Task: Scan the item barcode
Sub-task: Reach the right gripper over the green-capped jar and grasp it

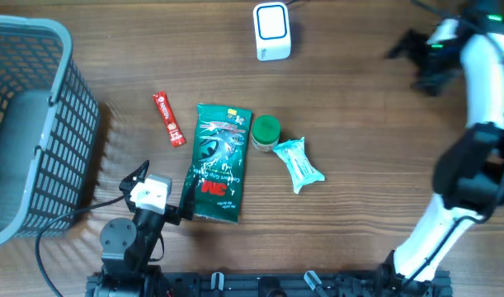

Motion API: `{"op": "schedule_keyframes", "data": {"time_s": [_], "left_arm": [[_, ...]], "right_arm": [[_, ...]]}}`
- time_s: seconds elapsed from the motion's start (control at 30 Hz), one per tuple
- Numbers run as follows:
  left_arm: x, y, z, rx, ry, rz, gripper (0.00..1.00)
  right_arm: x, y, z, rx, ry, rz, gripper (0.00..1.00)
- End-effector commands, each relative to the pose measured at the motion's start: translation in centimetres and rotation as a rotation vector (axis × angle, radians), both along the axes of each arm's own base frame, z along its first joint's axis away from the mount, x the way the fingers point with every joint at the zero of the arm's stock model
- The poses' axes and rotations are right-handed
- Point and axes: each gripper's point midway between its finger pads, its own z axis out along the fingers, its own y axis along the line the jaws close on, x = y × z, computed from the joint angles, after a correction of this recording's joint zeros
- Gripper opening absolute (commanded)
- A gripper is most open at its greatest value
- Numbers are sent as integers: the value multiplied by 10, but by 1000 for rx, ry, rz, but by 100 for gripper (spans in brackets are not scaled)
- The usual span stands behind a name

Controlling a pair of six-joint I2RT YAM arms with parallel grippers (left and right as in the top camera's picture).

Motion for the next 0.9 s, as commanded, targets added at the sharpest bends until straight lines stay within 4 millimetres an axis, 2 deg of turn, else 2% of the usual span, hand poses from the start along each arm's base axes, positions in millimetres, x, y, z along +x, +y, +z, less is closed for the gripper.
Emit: {"op": "schedule_keyframes", "data": {"time_s": [0.0, 0.03, 0.1, 0.13, 0.23, 0.33, 0.4, 0.47, 0.57, 0.73, 0.8, 0.87], "left_arm": [[-1, -3, -1, 11, -4, -21, 100], [-1, -3, -1, 11, -4, -21, 100], [-1, -3, -1, 11, -4, -21, 100], [-1, -3, -1, 11, -4, -21, 100], [-1, -3, -1, 11, -4, -21, 100], [-1, -3, -1, 11, -4, -21, 100], [-1, -3, -1, 11, -4, -21, 100], [-1, -3, -1, 11, -4, -21, 100], [-1, -3, -1, 11, -4, -21, 100], [-1, -3, -1, 11, -4, -21, 100], [-1, -3, -1, 11, -4, -21, 100], [-1, -3, -1, 11, -4, -21, 100]], "right_arm": [[-26, 114, 15, 158, 112, 99, 100], [-34, 133, 15, 159, 143, 124, 100], [-56, 197, 13, 154, 181, 225, 100], [-57, 214, 12, 136, 160, 254, 100], [-58, 233, -1, -21, 144, 181, 100], [-73, 258, -16, -95, 159, 230, 100], [-77, 266, -29, -147, 163, 257, 100], [-80, 263, -47, -241, 175, 266, 100], [-86, 258, -62, -292, 219, 274, 99], [-100, 262, -82, -325, 283, 310, 99], [-106, 267, -86, -333, 289, 369, 91], [-113, 267, -86, -344, 307, 391, 77]]}}
